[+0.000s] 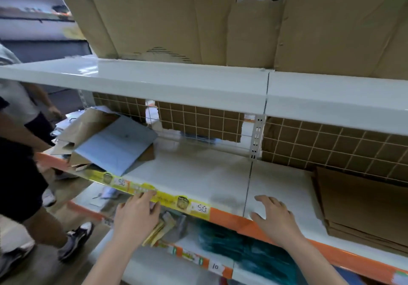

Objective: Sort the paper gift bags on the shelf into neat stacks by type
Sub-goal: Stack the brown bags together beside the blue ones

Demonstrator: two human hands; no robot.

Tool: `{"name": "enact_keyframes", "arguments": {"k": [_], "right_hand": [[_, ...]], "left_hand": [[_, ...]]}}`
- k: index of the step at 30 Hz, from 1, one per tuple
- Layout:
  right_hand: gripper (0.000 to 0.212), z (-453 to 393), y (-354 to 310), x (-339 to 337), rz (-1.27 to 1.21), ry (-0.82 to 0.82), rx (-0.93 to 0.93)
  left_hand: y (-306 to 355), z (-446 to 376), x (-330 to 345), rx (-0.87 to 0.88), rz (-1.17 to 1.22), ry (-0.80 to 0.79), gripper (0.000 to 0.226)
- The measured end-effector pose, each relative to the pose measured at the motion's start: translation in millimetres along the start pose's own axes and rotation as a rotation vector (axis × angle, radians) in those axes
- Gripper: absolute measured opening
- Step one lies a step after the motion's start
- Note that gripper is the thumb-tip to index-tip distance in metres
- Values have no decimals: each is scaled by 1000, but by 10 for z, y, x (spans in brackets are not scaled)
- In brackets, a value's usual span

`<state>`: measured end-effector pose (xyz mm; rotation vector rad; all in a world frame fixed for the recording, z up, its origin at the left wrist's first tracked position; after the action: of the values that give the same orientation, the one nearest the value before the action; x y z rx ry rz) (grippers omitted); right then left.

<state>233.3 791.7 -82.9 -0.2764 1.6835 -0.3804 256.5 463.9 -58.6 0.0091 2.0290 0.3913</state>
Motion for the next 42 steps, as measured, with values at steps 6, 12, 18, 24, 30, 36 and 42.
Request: {"name": "enact_keyframes", "arguments": {"k": [6,12,18,24,30,36,42], "right_hand": [[49,-479,-488,401,-19,-41,-28],[47,-970,-961,716,-51,-86,-27],[47,-1319,-1403,923,-65,-122,-53],[45,-1518,-1814,1180,-37,-126,-51],[45,-1617,-2281,1467,-14,-97,35],[43,-1661,-2843,1754,-5,-54,125],[41,-1633,-3442,2197,-197,-126,253]], "left_hand": [[-503,-505,124,-40,1,40,31],[-951,-1045,162,-113,-1,34,36],[-1302,-1453,207,-173,-12,24,37],[-1738,-1933,362,-172,57,-11,40],[-2204,-2475,444,-98,25,-8,41],[-2706,-2998,549,-92,-43,-9,39],[-3089,-3244,685,-237,78,-82,54]]}}
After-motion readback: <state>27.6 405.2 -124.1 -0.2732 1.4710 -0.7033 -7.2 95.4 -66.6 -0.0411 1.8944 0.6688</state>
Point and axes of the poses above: each hand's wrist, its own z-axis away from the middle knuckle, its own x-axis out of the palm, y = z × x, the point moved 4 cm from there along -z, towards the middle knuckle, and after that the axes turned 12 degrees about y, right-handed, at the moved point
